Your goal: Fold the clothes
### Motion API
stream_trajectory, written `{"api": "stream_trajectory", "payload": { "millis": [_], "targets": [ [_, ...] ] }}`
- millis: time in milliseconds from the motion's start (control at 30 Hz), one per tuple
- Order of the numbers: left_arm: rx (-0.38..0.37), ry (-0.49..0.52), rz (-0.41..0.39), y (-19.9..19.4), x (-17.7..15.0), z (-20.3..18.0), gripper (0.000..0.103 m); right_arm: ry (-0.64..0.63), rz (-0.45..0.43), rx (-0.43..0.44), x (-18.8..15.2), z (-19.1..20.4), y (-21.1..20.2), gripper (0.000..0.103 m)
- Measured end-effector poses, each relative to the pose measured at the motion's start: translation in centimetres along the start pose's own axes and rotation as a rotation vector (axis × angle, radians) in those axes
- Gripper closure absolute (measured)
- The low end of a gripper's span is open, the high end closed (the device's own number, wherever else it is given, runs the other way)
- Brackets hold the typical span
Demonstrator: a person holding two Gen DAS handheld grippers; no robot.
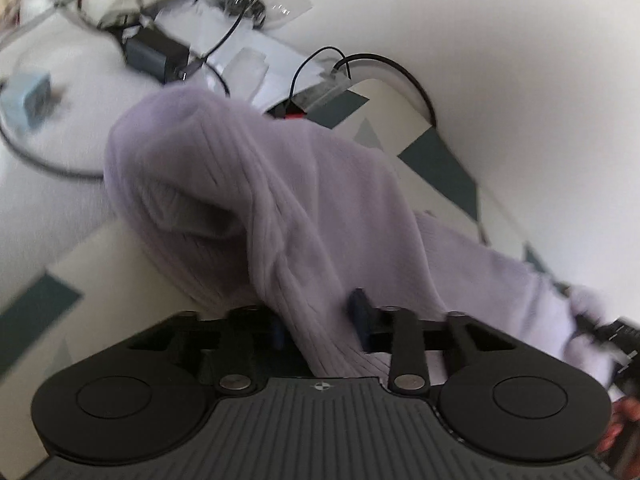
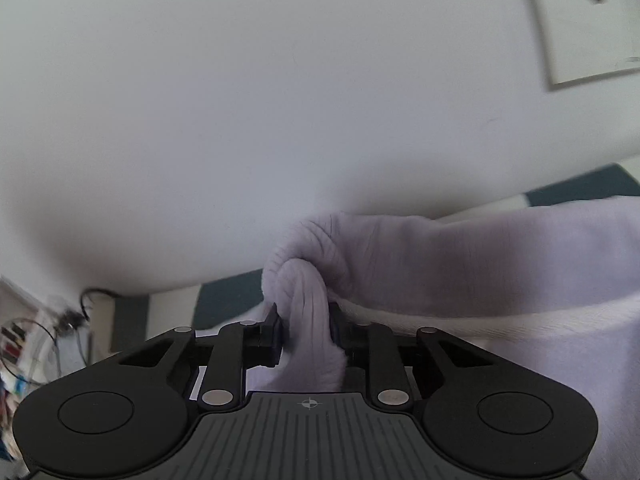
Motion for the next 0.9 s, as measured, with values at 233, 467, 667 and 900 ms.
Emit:
{"api": "stream_trajectory", "payload": {
  "millis": [233,467,667,900],
  "targets": [
    [-0.003,0.025,-0.01,3.1,3.6,0.1,0.087,-0.105,-0.101,-0.063,1.2,1.8,1.3,0.089],
    [-0.128,0.237,0.106,-1.6,1.1,-2.0,0.046,-0.066,-0.144,-0.05,0.6,1.5,-4.5,0.005],
    [-0.357,0.276,0.259,-8.7,-2.8,0.0,0.037,0.118,-0.238,0.004,-4.1,-4.4,-18.0,0.001],
    [-0.495,0.494,0.363,-14.0,-9.4,0.9,0.027,0.144,-0.293,-0.178,-14.0,-10.0,-29.9,0.001]
  ]
}}
Point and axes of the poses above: each gripper's, at about its wrist camera, not at the fingertips, and y roughly the way its jaws point, z to its left, x to its top, the point moved 1 cm from there along y, roughly the way its jaws point, and after that the axes turned 15 degrees about -x, right-handed, at the moved point
